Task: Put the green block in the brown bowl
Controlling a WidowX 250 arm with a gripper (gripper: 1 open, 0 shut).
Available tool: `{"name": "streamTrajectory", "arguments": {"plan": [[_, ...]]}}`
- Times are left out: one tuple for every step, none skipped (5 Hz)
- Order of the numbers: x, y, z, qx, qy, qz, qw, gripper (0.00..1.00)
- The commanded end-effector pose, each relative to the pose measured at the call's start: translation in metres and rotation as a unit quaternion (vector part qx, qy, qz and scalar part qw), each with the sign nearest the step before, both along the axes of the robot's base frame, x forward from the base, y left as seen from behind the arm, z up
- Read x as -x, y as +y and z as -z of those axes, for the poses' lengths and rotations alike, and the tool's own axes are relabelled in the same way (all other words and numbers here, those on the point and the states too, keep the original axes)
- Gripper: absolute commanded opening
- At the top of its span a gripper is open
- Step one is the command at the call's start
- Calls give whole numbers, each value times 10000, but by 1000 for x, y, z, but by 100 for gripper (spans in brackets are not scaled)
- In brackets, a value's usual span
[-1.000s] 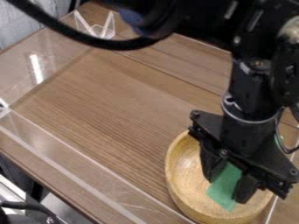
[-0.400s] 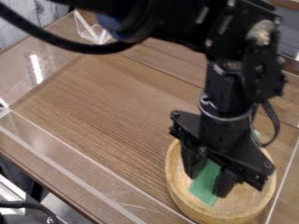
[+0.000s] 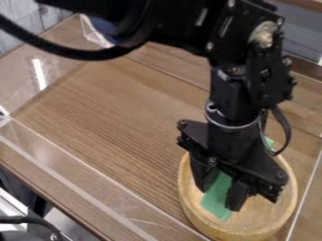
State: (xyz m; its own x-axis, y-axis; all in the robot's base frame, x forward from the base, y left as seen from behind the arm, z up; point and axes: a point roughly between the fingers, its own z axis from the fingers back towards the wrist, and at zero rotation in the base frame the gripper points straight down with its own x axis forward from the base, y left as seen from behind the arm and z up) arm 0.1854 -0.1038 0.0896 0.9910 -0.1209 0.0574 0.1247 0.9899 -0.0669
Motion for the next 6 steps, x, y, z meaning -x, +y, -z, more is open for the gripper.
{"name": "streamTrajectory", "arguments": {"plan": [[-6, 1, -5, 115, -161, -90, 9998, 0], [-6, 2, -2, 138, -152, -107, 9997, 0], [-7, 2, 1, 163, -141, -130, 9997, 0], [-8, 3, 4, 191, -129, -174, 9996, 0], [-11, 3, 8, 217, -111, -213, 9995, 0], [-13, 3, 12, 240, -91, -261, 9993, 0]]}}
